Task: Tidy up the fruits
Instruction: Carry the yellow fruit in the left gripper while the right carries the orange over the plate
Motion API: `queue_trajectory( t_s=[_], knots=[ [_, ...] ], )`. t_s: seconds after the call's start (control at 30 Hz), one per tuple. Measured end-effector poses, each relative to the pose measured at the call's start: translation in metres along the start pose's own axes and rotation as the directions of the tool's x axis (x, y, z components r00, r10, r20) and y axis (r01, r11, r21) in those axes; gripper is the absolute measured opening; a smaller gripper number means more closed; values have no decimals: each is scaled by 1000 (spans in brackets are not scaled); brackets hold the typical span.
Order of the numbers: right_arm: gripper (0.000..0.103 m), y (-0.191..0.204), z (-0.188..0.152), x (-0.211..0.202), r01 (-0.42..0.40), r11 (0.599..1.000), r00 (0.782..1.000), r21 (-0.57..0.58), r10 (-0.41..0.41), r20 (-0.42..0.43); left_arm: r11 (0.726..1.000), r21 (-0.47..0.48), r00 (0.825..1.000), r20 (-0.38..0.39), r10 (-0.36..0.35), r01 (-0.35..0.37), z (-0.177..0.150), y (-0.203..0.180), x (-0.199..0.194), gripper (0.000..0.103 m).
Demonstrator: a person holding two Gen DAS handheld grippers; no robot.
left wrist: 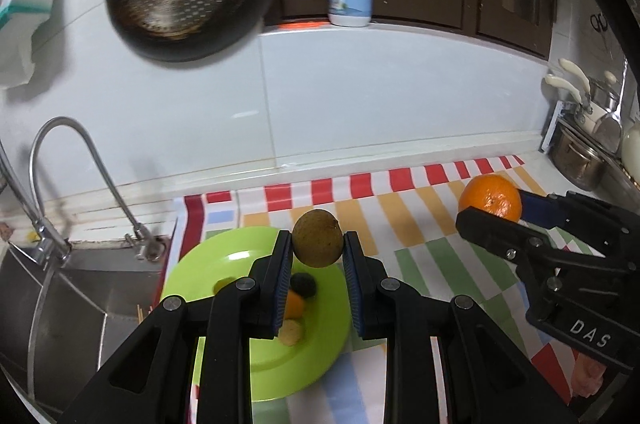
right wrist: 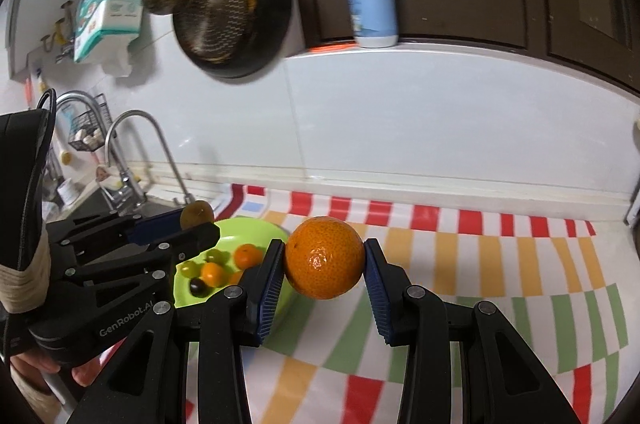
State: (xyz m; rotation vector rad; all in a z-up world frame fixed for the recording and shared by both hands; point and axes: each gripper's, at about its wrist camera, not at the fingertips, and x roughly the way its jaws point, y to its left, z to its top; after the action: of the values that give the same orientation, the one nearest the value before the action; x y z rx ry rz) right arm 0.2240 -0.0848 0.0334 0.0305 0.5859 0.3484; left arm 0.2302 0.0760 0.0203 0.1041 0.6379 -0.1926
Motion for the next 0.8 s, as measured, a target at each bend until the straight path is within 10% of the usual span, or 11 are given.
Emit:
queue_trajectory(
  t_s=[0.8],
  knots=[
    [41,62,1,108,-35,999,992,1,35,-118,997,70,998,-60,-19,24,-10,90,61,26]
  ],
)
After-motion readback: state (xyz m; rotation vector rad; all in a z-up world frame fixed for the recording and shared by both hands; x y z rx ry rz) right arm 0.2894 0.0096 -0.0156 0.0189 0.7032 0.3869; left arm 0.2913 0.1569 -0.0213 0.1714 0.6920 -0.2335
